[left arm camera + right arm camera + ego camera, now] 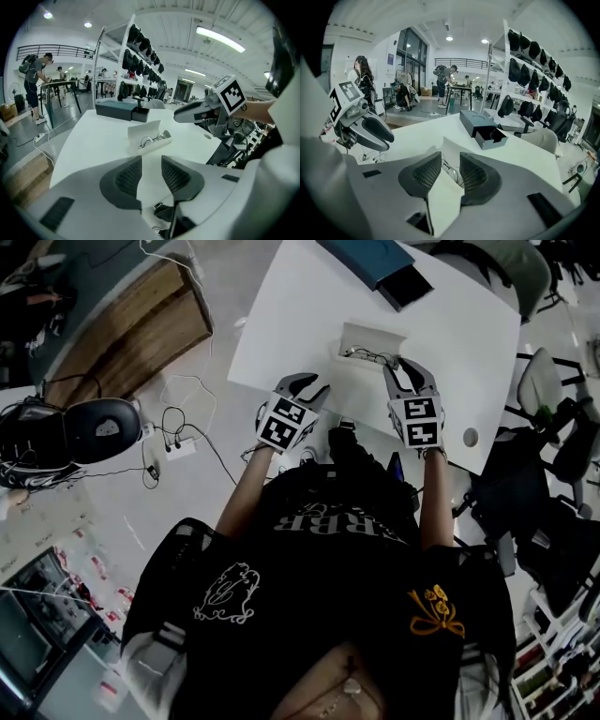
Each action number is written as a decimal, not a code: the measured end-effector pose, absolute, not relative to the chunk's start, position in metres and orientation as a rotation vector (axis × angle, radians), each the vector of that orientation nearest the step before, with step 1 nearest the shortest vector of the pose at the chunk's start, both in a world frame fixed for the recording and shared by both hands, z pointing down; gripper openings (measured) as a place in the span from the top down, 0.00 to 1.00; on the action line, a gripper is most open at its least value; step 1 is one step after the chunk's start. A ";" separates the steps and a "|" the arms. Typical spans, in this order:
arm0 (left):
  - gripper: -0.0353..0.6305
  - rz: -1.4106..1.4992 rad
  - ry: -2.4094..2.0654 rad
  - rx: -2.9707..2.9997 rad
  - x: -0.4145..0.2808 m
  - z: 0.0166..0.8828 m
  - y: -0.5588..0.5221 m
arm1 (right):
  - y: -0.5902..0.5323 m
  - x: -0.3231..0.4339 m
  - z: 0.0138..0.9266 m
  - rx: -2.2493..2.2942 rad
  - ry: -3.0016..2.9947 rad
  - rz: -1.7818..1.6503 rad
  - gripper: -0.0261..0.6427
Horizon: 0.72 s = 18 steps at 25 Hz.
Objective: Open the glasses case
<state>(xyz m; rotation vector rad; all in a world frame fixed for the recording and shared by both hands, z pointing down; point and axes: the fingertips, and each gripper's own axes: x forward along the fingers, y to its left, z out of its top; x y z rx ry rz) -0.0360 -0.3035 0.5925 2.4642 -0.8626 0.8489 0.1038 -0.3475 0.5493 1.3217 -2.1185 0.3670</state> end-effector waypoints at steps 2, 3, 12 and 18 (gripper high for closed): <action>0.74 0.801 -0.869 2.492 -0.038 0.578 -0.290 | -0.329 0.101 0.540 1.352 -2.139 0.374 0.76; 0.74 0.768 -0.871 2.505 -0.038 0.569 -0.284 | -0.320 0.099 0.535 1.366 -2.150 0.375 0.76; 0.74 0.603 -0.894 2.625 -0.069 0.509 -0.211 | -0.232 0.047 0.502 1.444 -2.257 0.397 0.76; 0.74 0.558 -0.867 2.676 -0.094 0.489 -0.156 | -0.177 0.015 0.488 1.489 -2.291 0.402 0.76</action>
